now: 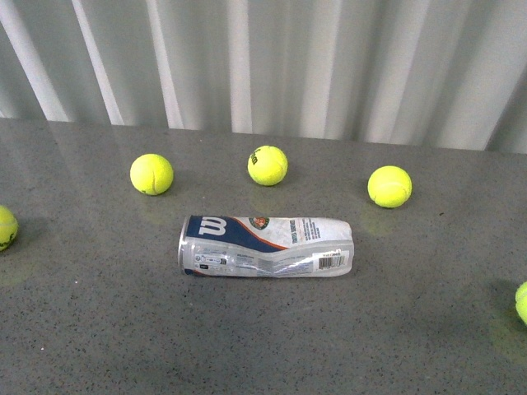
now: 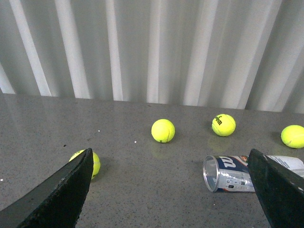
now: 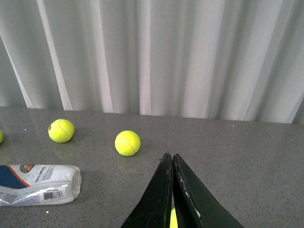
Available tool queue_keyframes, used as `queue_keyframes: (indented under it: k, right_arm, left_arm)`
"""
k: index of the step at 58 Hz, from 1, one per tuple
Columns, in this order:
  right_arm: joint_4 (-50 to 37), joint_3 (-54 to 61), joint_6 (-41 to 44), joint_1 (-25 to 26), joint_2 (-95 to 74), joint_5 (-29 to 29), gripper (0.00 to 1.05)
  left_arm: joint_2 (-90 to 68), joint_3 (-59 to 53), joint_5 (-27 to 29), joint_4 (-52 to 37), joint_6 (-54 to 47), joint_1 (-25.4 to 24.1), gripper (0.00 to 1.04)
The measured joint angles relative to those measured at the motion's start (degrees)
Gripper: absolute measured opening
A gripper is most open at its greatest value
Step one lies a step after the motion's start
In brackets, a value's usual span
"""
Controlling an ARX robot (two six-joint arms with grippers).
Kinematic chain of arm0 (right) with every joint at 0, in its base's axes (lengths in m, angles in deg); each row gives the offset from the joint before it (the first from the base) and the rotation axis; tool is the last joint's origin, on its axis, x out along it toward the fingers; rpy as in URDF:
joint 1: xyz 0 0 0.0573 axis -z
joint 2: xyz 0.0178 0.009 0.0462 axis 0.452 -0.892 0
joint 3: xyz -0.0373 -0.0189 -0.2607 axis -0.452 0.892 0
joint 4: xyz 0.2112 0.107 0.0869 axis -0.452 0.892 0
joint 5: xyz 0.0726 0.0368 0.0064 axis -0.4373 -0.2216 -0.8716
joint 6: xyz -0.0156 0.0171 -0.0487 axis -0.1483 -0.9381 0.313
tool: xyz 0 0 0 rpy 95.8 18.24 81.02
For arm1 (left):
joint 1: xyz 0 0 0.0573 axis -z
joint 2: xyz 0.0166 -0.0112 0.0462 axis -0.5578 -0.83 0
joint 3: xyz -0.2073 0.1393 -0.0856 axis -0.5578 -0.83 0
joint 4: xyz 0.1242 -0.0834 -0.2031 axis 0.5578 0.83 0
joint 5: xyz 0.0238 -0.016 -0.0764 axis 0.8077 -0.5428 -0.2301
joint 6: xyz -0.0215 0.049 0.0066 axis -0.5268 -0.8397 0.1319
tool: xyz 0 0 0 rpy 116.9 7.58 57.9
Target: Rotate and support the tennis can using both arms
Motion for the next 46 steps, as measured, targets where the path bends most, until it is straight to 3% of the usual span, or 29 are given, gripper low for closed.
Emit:
queue_keyframes:
  k: [25, 31, 46]
  right_arm:
    - [7.3, 0.0, 0.0, 0.0, 7.4, 0.0, 0.03]
    - [16.7, 0.0, 0.0, 0.0, 14.7, -0.1, 0.03]
    - [17.5, 0.0, 0.0, 0.0, 17.2, -0.1, 0.03]
  left_arm:
    - [0.0, 0.0, 0.0, 0.0, 0.0, 0.0, 0.98]
    - [0.0, 0.0, 0.0, 0.0, 0.0, 0.0, 0.98]
    - [0.0, 0.0, 0.0, 0.0, 0.0, 0.0, 0.98]
